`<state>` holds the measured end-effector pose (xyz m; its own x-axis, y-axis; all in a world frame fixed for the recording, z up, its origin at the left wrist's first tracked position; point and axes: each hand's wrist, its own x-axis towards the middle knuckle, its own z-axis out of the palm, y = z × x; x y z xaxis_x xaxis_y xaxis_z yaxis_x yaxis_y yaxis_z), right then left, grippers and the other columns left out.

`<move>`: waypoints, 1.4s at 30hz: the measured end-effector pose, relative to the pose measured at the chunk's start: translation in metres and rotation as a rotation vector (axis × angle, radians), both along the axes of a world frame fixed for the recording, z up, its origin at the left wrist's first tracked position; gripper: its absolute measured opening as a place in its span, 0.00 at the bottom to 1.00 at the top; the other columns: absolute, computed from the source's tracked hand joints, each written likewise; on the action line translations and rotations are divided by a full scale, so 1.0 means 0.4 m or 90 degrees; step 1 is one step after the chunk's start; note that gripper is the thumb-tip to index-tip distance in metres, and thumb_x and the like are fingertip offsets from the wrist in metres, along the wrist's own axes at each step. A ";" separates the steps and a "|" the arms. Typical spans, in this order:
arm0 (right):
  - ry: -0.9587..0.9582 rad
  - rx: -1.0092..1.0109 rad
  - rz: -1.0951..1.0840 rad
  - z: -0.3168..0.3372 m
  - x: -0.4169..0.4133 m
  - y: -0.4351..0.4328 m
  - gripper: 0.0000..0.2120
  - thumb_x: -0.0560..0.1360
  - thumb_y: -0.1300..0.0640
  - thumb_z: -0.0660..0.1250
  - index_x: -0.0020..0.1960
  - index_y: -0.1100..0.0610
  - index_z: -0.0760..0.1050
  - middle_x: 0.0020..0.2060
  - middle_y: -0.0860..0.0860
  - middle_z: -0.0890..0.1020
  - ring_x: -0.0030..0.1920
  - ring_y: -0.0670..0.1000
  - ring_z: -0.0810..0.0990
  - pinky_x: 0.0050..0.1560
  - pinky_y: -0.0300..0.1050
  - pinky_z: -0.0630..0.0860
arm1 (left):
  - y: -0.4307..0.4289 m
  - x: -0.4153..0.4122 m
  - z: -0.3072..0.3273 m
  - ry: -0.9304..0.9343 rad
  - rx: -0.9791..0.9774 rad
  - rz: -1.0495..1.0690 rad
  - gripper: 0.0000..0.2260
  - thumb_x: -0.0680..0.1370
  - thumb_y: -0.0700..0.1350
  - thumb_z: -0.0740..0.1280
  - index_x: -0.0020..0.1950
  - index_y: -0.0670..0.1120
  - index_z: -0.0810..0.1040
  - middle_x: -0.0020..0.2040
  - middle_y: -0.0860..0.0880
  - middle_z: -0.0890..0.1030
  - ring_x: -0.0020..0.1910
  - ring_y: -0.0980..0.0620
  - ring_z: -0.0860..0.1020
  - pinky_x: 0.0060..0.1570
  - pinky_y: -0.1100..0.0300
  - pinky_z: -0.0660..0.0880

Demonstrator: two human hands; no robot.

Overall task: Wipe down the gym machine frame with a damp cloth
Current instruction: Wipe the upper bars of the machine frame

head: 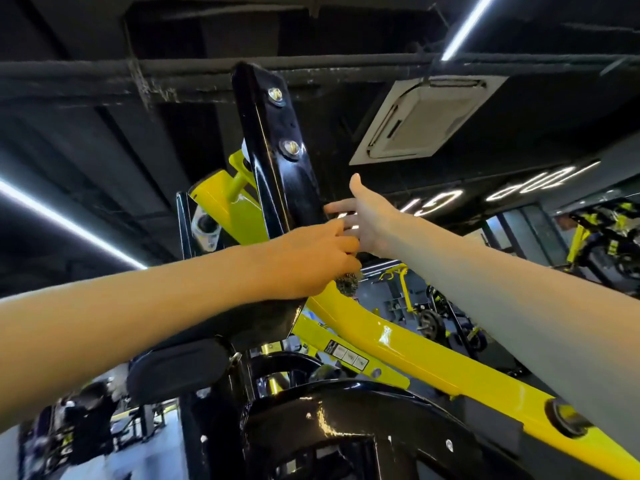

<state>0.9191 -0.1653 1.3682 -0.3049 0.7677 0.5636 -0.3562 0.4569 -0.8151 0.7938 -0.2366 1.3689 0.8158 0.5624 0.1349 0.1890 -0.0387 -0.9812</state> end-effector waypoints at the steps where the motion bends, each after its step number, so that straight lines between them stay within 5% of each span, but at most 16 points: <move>1: 0.004 -0.005 0.003 0.003 0.004 0.002 0.33 0.80 0.35 0.44 0.64 0.58 0.73 0.54 0.59 0.78 0.58 0.60 0.78 0.64 0.61 0.72 | 0.004 0.011 0.001 0.011 -0.024 0.054 0.16 0.78 0.43 0.65 0.66 0.49 0.75 0.62 0.50 0.75 0.57 0.48 0.71 0.56 0.56 0.72; 6: 0.010 0.006 0.031 0.003 0.011 0.006 0.35 0.79 0.33 0.41 0.57 0.58 0.74 0.45 0.59 0.80 0.47 0.58 0.79 0.55 0.56 0.76 | -0.037 0.008 0.186 -0.172 0.219 -0.006 0.16 0.77 0.38 0.64 0.64 0.45 0.76 0.60 0.44 0.71 0.55 0.44 0.69 0.47 0.53 0.71; 9: -0.002 0.020 0.045 -0.001 0.018 0.014 0.36 0.79 0.33 0.39 0.56 0.58 0.74 0.46 0.59 0.80 0.48 0.57 0.79 0.47 0.53 0.77 | -0.018 0.026 0.121 -0.023 0.105 0.065 0.17 0.78 0.40 0.63 0.67 0.48 0.73 0.62 0.47 0.68 0.54 0.48 0.67 0.43 0.59 0.67; 11: -0.003 0.023 0.049 0.002 0.019 0.016 0.36 0.79 0.33 0.39 0.59 0.58 0.74 0.51 0.60 0.80 0.52 0.58 0.79 0.52 0.56 0.77 | -0.012 0.033 0.120 0.009 0.034 0.085 0.18 0.79 0.41 0.62 0.70 0.49 0.70 0.63 0.49 0.67 0.55 0.51 0.66 0.47 0.61 0.70; 16: -0.063 0.062 0.010 0.019 0.005 0.005 0.28 0.81 0.37 0.48 0.61 0.58 0.73 0.51 0.59 0.79 0.54 0.59 0.79 0.62 0.57 0.74 | -0.063 -0.040 0.237 -0.238 0.205 -0.084 0.19 0.75 0.35 0.66 0.66 0.45 0.75 0.59 0.43 0.71 0.55 0.44 0.68 0.44 0.56 0.68; 20: -0.059 0.081 -0.034 0.046 -0.013 -0.004 0.21 0.82 0.42 0.52 0.62 0.56 0.72 0.50 0.57 0.78 0.53 0.56 0.79 0.60 0.55 0.75 | -0.057 -0.081 0.201 -0.176 0.087 -0.140 0.16 0.72 0.33 0.68 0.59 0.43 0.80 0.53 0.41 0.75 0.50 0.41 0.71 0.43 0.51 0.73; 25: -0.031 0.086 -0.029 0.104 -0.041 -0.016 0.21 0.83 0.45 0.54 0.67 0.58 0.70 0.54 0.56 0.76 0.55 0.56 0.76 0.60 0.53 0.74 | -0.060 -0.070 0.328 -0.371 0.193 -0.221 0.16 0.75 0.32 0.65 0.62 0.42 0.79 0.55 0.40 0.75 0.53 0.39 0.72 0.53 0.45 0.72; 27: -0.042 0.108 -0.051 0.125 -0.059 -0.019 0.20 0.82 0.47 0.57 0.69 0.58 0.69 0.58 0.56 0.76 0.59 0.57 0.75 0.62 0.52 0.71 | -0.053 -0.080 0.310 -0.323 0.191 -0.217 0.17 0.74 0.32 0.66 0.62 0.43 0.79 0.55 0.40 0.75 0.51 0.40 0.72 0.51 0.48 0.73; 29: -0.060 0.145 -0.078 0.147 -0.069 -0.010 0.25 0.80 0.49 0.62 0.74 0.57 0.62 0.66 0.57 0.73 0.66 0.58 0.71 0.68 0.56 0.66 | -0.061 -0.107 0.307 -0.292 0.153 -0.221 0.17 0.74 0.32 0.67 0.62 0.43 0.79 0.54 0.41 0.76 0.50 0.40 0.73 0.49 0.48 0.73; 32: -0.080 0.192 -0.093 0.175 -0.064 -0.002 0.44 0.74 0.49 0.71 0.79 0.55 0.46 0.75 0.56 0.63 0.73 0.58 0.64 0.72 0.55 0.61 | -0.067 -0.126 0.404 -0.443 0.199 -0.285 0.17 0.74 0.32 0.67 0.60 0.44 0.81 0.52 0.41 0.77 0.52 0.40 0.75 0.54 0.51 0.72; 36: -0.081 0.230 -0.138 0.199 -0.079 -0.001 0.52 0.68 0.45 0.76 0.79 0.58 0.47 0.74 0.54 0.64 0.69 0.54 0.67 0.64 0.47 0.66 | -0.027 -0.119 0.411 -0.700 0.210 -0.476 0.15 0.72 0.31 0.68 0.55 0.45 0.84 0.48 0.48 0.78 0.50 0.50 0.78 0.51 0.63 0.73; 42: -0.088 0.229 -0.156 0.240 -0.115 -0.005 0.47 0.60 0.41 0.80 0.70 0.61 0.65 0.61 0.54 0.76 0.53 0.49 0.76 0.39 0.39 0.70 | -0.013 -0.129 0.378 -0.767 0.154 -0.553 0.17 0.71 0.28 0.67 0.55 0.43 0.83 0.50 0.45 0.80 0.48 0.50 0.79 0.43 0.68 0.76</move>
<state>0.8730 -0.1675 1.4640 -0.2298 0.5889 0.7749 -0.1018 0.7773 -0.6209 0.7423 -0.2416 1.5201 0.2099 -0.1574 0.9650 0.8686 -0.4231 -0.2579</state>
